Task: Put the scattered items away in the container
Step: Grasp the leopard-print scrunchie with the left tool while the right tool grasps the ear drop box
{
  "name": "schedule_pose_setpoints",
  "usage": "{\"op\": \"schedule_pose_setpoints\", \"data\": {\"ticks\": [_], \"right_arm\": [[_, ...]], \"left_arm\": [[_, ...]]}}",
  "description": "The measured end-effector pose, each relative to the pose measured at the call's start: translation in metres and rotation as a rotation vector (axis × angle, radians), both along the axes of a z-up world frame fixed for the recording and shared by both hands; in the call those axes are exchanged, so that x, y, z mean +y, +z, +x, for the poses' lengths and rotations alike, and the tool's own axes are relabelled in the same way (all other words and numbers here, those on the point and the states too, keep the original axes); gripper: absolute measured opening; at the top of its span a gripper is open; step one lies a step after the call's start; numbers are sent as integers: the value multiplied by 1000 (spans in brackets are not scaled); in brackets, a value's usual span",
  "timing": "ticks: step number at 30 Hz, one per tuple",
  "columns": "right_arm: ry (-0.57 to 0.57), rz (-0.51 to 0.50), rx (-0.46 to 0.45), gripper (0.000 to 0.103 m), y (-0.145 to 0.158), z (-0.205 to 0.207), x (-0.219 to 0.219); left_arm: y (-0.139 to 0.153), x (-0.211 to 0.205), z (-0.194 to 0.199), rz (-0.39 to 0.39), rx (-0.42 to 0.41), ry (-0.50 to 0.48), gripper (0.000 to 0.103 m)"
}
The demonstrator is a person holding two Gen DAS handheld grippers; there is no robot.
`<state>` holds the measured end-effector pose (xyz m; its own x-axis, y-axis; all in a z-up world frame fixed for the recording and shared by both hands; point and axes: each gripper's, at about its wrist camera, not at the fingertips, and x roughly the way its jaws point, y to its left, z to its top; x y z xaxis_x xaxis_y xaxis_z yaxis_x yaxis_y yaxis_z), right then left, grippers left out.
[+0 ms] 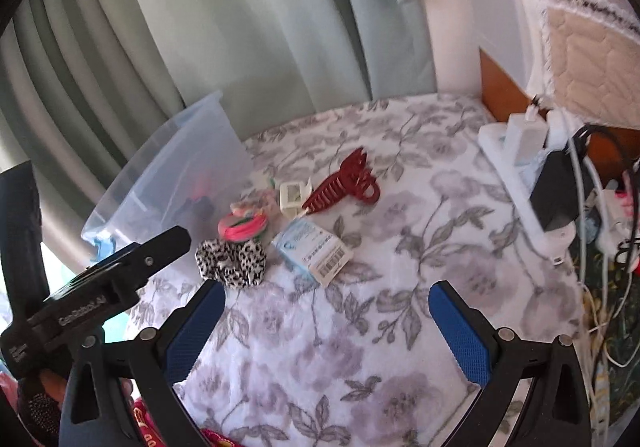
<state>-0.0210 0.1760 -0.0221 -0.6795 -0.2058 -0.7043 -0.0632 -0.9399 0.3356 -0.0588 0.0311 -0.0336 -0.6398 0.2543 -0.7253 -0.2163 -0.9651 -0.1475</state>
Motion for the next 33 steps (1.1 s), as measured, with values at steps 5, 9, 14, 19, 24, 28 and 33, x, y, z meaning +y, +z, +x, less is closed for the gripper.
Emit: {"op": "schedule_pose_setpoints", "data": {"ticks": [5, 9, 14, 19, 24, 28, 33], "right_arm": [[46, 2, -22, 103, -14, -8, -4], [82, 6, -40, 102, -24, -19, -8], [124, 20, -55, 99, -34, -32, -15], [149, 58, -82, 95, -46, -44, -21], [168, 59, -107, 88, -59, -60, -23], [194, 65, -116, 87, -68, -75, -24], [236, 75, -125, 86, -79, -92, -24]], "left_arm": [[-18, -2, -8, -16, -42, 10, 103], [-31, -4, -13, -55, -81, 57, 103], [-45, -11, -19, -46, -121, 110, 103], [-60, -16, -25, -67, -153, 146, 103], [-69, -17, -33, -76, -174, 161, 103], [-77, -14, -38, -82, -190, 156, 103], [-86, -6, -44, -116, -203, 148, 98]]}}
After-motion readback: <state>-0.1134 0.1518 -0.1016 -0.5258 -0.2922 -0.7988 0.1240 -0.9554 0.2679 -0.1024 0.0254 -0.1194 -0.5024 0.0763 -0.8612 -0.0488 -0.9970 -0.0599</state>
